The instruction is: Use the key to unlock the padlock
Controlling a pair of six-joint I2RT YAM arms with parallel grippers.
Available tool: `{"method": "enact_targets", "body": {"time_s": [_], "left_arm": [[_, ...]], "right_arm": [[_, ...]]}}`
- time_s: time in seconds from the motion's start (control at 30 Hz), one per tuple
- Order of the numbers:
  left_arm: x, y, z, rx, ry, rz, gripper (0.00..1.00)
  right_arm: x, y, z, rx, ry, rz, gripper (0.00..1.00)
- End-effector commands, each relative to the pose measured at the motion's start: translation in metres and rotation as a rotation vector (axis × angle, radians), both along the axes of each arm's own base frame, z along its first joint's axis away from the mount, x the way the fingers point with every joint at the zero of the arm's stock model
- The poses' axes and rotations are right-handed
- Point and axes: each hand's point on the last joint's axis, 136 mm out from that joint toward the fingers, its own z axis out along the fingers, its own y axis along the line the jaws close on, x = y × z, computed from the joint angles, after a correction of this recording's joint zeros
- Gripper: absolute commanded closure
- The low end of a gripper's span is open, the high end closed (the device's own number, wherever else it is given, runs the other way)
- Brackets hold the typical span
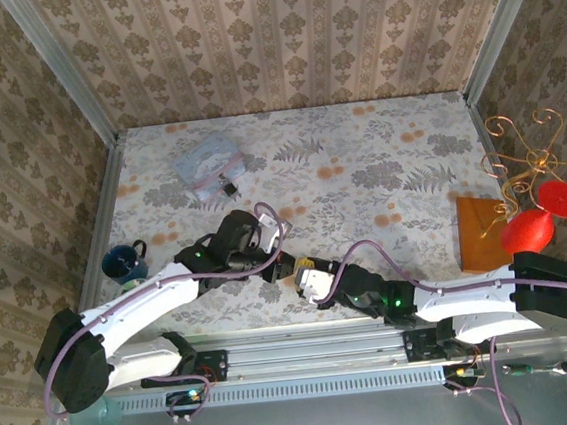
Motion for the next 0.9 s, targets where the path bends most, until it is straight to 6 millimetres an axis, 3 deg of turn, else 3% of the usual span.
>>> {"method": "enact_targets", "body": {"time_s": [0.0, 0.2, 0.37, 0.53, 0.87], "left_arm": [[-0.003, -0.005, 0.024, -0.054, -0.049, -0.037, 1.00], [-0.005, -0.002, 0.031, -0.074, -0.083, -0.051, 1.00], [-0.004, 0.000, 0.031, -0.058, -0.095, -0.057, 1.00], [-0.003, 0.001, 0.029, -0.046, -0.112, -0.066, 1.00], [-0.006, -0.002, 0.032, -0.057, -0.152, -0.103, 1.00]], "right_arm": [[0.007, -0.004, 0.002, 0.022, 0.028, -0.048, 0.64], [0.021, -0.025, -0.002, 0.017, 0.074, -0.143, 0.71], [0.029, -0.043, 0.007, 0.057, 0.070, -0.212, 0.70], [0.011, -0.038, 0.019, 0.141, 0.122, -0.114, 0.65], [0.008, -0.035, 0.026, 0.211, 0.209, -0.111, 0.62]]}}
